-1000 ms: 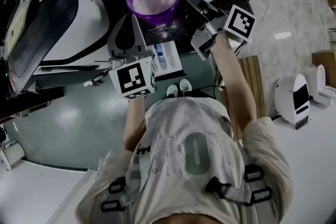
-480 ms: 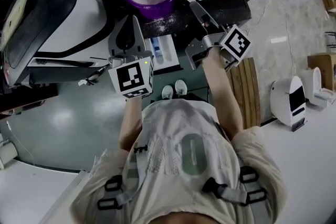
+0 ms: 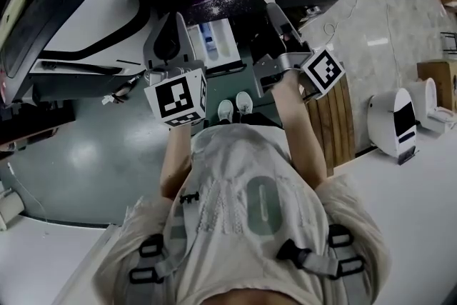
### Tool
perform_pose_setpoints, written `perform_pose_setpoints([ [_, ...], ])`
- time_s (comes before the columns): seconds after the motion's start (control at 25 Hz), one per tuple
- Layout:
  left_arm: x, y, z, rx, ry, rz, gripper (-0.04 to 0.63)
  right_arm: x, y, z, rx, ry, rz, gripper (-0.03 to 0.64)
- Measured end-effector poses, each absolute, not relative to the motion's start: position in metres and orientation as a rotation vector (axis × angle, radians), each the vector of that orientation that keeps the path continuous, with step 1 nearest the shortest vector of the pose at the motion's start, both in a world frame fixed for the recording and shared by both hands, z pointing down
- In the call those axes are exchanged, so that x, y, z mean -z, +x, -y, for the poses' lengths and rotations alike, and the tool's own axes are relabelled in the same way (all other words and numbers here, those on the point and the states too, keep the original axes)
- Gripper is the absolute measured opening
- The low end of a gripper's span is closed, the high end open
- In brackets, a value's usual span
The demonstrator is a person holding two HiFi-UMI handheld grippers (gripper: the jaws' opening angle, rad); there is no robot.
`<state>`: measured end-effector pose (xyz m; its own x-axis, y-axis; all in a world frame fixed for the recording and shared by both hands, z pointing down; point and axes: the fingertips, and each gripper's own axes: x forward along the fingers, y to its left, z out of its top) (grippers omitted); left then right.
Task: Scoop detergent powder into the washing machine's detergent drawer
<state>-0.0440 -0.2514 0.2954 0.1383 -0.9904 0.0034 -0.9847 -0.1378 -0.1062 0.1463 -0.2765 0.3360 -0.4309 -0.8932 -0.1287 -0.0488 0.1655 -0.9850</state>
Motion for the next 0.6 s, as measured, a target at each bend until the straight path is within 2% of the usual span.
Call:
perform_pose_setpoints([
  [0.6,-0.314,-0.071,0.211,0.115,-2.291,-2.054,0.021,-0.367,0.144,0.224,1.364,-0.929,-1.605,0.009],
])
